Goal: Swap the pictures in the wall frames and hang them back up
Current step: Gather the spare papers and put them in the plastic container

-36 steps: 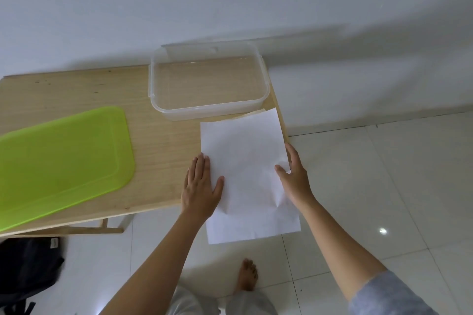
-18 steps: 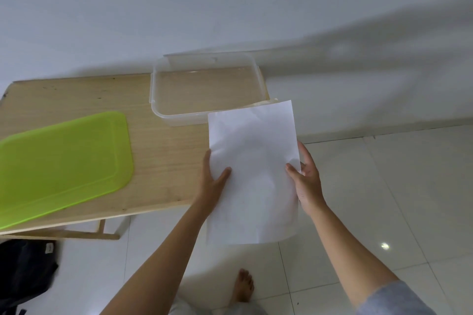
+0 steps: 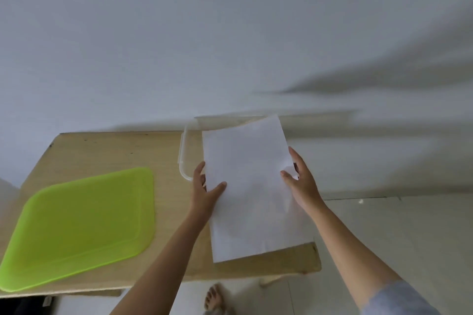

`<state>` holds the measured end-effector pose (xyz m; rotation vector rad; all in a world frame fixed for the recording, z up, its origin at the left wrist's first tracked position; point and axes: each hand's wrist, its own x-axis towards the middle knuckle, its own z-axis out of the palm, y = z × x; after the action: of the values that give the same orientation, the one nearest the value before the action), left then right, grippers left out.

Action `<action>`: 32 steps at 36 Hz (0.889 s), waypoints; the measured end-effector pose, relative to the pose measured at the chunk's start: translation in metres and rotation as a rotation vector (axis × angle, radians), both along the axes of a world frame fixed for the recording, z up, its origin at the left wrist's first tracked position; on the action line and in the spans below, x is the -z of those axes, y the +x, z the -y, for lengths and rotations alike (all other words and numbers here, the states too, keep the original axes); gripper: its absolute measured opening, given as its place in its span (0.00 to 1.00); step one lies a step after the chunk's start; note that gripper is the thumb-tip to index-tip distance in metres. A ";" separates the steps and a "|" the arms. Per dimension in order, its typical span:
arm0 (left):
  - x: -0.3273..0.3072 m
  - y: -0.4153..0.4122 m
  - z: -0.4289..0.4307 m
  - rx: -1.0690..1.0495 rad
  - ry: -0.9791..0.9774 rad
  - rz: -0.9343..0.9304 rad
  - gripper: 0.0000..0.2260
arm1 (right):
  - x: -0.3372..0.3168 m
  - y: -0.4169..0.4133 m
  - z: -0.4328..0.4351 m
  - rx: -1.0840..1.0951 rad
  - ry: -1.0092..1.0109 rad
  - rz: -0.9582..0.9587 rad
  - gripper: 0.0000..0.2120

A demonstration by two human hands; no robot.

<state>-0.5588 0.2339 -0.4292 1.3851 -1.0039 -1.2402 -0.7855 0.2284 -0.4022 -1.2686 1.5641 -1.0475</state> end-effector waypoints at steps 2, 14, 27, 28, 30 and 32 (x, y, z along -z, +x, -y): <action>-0.003 0.008 0.020 0.000 0.008 -0.022 0.34 | -0.007 0.007 0.025 -0.012 0.005 -0.011 0.28; -0.011 0.068 0.120 -0.002 0.107 -0.265 0.30 | -0.007 0.018 0.103 -0.154 0.069 0.046 0.29; -0.018 0.104 0.153 0.319 0.205 -0.116 0.27 | 0.002 0.009 0.151 -0.275 0.195 0.135 0.29; -0.019 0.104 0.155 0.341 0.211 -0.098 0.29 | 0.001 0.010 0.154 -0.297 0.203 0.114 0.29; -0.021 0.102 0.158 0.376 0.229 -0.067 0.30 | -0.003 0.012 0.162 -0.342 0.217 0.093 0.29; -0.023 0.096 0.162 0.404 0.240 -0.008 0.28 | -0.003 0.013 0.169 -0.391 0.227 0.069 0.28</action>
<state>-0.4625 0.0723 -0.4065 1.3966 -1.1985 -1.7083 -0.7724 0.0594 -0.3987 -1.2972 1.2740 -0.6393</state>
